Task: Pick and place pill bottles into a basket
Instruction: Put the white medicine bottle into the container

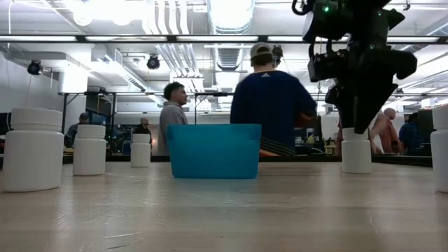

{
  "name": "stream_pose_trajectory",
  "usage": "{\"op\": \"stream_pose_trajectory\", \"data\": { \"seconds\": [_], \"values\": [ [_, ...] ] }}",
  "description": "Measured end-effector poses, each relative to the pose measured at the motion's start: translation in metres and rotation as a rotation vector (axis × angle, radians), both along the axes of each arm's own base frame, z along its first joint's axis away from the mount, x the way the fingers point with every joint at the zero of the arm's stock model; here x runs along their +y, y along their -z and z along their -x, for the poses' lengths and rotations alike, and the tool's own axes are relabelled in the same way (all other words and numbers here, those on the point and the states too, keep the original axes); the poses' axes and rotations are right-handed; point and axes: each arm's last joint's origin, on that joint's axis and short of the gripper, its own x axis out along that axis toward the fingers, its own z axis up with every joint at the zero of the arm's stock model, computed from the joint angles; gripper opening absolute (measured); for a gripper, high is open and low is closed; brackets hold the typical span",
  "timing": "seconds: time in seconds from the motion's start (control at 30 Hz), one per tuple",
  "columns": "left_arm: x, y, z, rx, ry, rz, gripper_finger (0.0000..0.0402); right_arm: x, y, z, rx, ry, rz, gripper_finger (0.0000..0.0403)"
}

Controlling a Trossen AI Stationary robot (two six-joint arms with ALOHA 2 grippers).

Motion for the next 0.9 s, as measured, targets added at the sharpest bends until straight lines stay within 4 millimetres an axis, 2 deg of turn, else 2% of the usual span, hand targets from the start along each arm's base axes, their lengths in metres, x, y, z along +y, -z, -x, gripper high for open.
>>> {"op": "stream_pose_trajectory", "data": {
  "seconds": [0.5,0.9],
  "values": [
    [-0.0001,0.0,-0.0001,-0.001,0.001,0.001,0.0256,0.0,0.0053,-0.0037,0.007,-0.001,-0.001,0.0219],
    [0.0,0.0,0.0,0.0,0.001,0.0,0.0256,-0.0001,0.0083,-0.0013,0.021,-0.003,0.0,0.0169]
  ]
}}
